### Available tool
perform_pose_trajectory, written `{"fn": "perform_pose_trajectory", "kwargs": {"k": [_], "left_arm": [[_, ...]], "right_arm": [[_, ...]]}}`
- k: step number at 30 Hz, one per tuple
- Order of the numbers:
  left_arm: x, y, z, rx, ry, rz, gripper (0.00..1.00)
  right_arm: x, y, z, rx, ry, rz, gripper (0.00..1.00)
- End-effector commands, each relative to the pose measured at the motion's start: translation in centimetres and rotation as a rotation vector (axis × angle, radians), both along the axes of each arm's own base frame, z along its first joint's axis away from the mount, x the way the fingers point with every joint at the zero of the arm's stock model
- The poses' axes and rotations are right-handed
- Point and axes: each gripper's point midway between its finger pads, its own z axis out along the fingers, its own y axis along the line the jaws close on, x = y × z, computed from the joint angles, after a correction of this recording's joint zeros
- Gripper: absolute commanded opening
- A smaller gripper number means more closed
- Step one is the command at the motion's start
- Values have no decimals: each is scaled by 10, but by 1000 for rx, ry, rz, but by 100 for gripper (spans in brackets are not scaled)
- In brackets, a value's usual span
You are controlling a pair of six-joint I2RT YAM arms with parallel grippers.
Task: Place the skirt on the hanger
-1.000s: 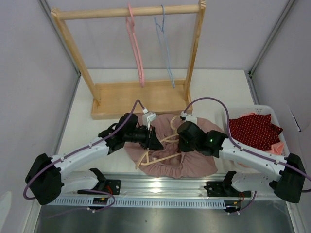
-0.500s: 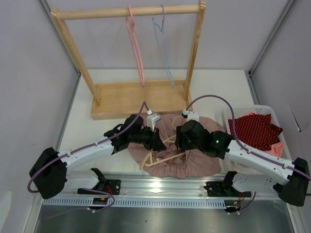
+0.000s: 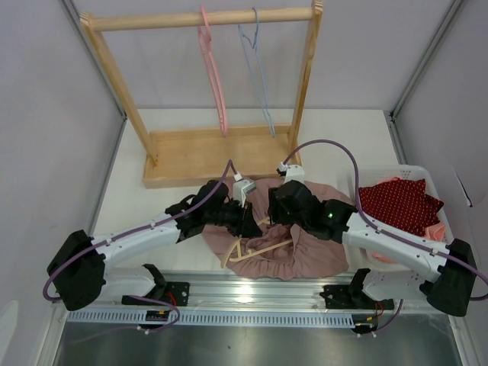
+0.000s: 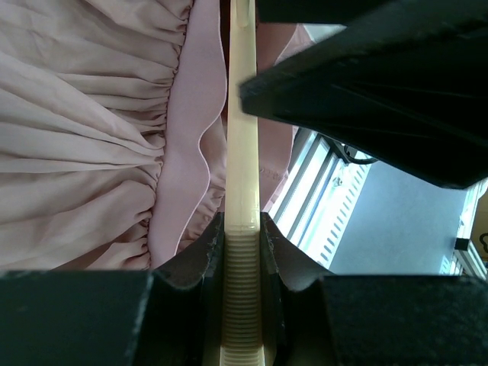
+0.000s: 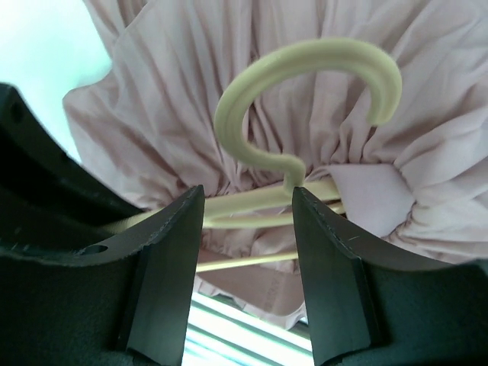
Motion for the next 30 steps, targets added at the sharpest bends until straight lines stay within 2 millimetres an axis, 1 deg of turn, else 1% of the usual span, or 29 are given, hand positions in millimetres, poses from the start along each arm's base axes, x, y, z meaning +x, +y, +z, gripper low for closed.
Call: {"fn": "perform_pose_trajectory", "kwargs": {"k": [1,4,5,7,9,10,13,18,19,21,22,24,25,26,27,29,30], "left_arm": [[1,-5,9,5,-37,-21,0],[1,-5,9,7,-39,-22,0],[2,-7,14,-1,-45,-25,0],[1,-6,11,6,-43,-25,0],[0,-6,11,9,-43,-26,0],[1,-6,13,8,-46,-25,0],[0,-6,13,11,-49,-26,0],[1,-7,13,13,-52,-22,0],[1,-7,13,14,-51,-24,0],[1,-7,13,16,-52,-21,0],[2,-6,13,18,-55,-16,0],[2,-6,12,22,-52,-11,0],[3,-5,13,23,-56,-6,0],[3,-5,12,25,-55,-3,0],[4,-4,13,27,-56,3,0],[6,-2,12,39,-59,24,0],[6,-1,13,41,-59,31,0]], "right_arm": [[21,5,24,23,-96,-30,55],[24,3,18,2,-100,-38,53],[23,1,15,-7,-100,-41,53],[26,-1,15,-16,-121,-50,54],[26,-5,9,-25,-123,-49,53],[27,-3,11,-10,-129,-46,52],[28,-2,7,-9,-137,-49,47],[30,-5,1,-25,-147,-52,45],[29,-7,-3,-32,-144,-53,42],[30,-7,-2,-23,-152,-60,36],[30,-8,-4,-25,-153,-64,27],[31,-12,-6,-33,-155,-77,17],[30,-13,-7,-37,-155,-79,8],[31,-15,-9,-41,-155,-86,3],[31,-17,-10,-49,-159,-92,0],[31,-20,-10,-53,-164,-100,0],[31,-21,-7,-44,-175,-102,0]]}}
